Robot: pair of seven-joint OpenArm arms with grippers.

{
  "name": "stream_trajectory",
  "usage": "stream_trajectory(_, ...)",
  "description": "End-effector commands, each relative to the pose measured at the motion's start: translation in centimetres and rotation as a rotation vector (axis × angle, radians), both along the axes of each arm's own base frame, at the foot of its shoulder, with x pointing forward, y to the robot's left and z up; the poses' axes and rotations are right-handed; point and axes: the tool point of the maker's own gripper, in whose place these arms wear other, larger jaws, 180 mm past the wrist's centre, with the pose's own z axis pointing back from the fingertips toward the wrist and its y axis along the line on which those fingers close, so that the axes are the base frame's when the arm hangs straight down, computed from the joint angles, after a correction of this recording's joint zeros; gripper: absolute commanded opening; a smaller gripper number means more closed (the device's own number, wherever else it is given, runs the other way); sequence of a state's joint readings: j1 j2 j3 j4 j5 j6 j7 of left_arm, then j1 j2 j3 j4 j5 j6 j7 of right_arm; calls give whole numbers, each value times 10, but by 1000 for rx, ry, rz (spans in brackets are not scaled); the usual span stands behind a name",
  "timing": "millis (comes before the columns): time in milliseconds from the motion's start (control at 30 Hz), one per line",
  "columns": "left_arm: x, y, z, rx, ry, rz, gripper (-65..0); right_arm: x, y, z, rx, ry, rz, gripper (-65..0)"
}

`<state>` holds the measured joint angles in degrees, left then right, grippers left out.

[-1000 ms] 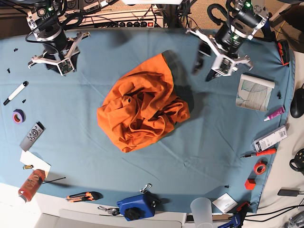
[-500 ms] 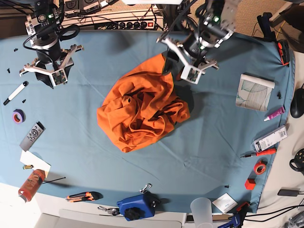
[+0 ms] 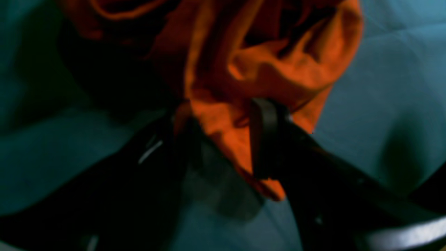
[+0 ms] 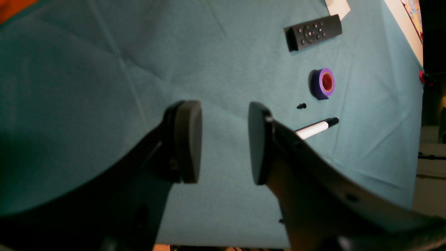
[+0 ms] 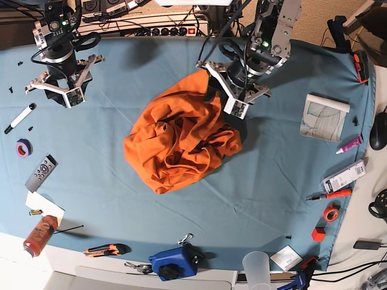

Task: Layout the t-shirt on the table in an organized manner, then fold the t-shirt properly
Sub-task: 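Grasp the orange t-shirt edges with both grippers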

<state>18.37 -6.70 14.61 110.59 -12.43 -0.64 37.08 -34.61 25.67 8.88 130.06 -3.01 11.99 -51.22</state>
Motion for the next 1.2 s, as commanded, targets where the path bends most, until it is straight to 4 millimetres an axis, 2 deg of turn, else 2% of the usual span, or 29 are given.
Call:
stream_trajectory(0, 5, 1, 6, 10, -27, 9, -366, 4, -1, 9, -15, -30, 10, -423)
stream_trajectory(167, 8, 13, 2, 81, -35, 44, -366, 3, -2, 8, -17, -25, 5, -423)
stream_trajectory(333, 3, -2, 5, -1, -14, 3, -366, 3, -2, 8, -17, -25, 5, -423)
stream_trajectory(567, 4, -1, -8, -1, -5, 12, -366, 3, -2, 8, -16, -25, 6, -423)
stream_trajectory(667, 7, -8, -3, -49, -3, 18, -368, 3, -1, 8, -16, -26, 7, -423)
stream_trajectory(733, 14, -17, 7, -97, -23, 31, -413, 4, -1, 8, -15, -27, 10, -423)
stream_trajectory(800, 22, -25, 18, -140, -51, 45, -488, 4, 0, 8, -16, -23, 20, -423)
stream_trajectory(867, 27, -32, 25, -161, -62, 51, -526, 3, 1, 7, -11, -19, 22, -423)
stream_trajectory(967, 26, -33, 22, -144, -36, 37, -527, 3, 2, 6, -3, -16, 22, -423)
stream_trajectory(1167, 22, -22, 8, -31, -15, 24, -526, 3, 3, 7, -2, -20, 25, -423)
